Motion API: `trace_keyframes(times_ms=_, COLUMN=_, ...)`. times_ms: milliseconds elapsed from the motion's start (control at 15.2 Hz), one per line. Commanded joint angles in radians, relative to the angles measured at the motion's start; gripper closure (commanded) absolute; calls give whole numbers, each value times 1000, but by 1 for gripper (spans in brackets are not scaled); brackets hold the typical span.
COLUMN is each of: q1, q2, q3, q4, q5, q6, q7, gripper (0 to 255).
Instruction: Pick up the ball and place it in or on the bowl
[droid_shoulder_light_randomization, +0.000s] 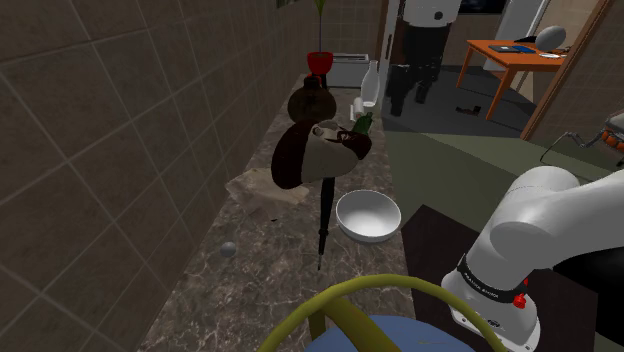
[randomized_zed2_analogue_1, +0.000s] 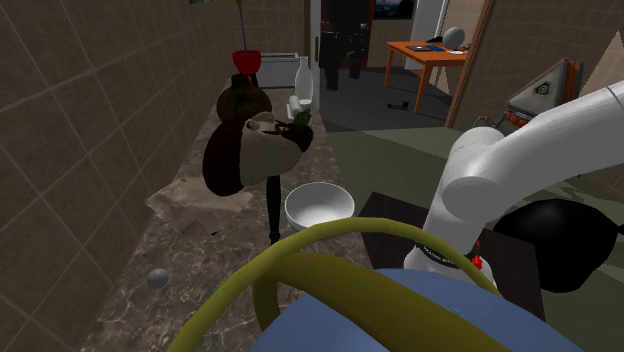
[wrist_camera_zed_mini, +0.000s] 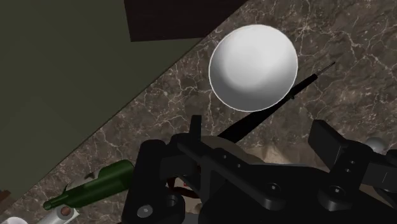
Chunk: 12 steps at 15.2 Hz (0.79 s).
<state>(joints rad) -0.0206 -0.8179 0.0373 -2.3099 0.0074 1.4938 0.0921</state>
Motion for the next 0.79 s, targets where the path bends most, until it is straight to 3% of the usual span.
trace_keyframes(times_ms=0, q1=0, q2=0, q3=0, q4=0, q5=0, q6=0, q7=0, gripper=0)
trace_keyframes(times_ms=726, q1=43, q2=169, q3=195, q4=-104, q5=116, q6=292, q7=211, gripper=0)
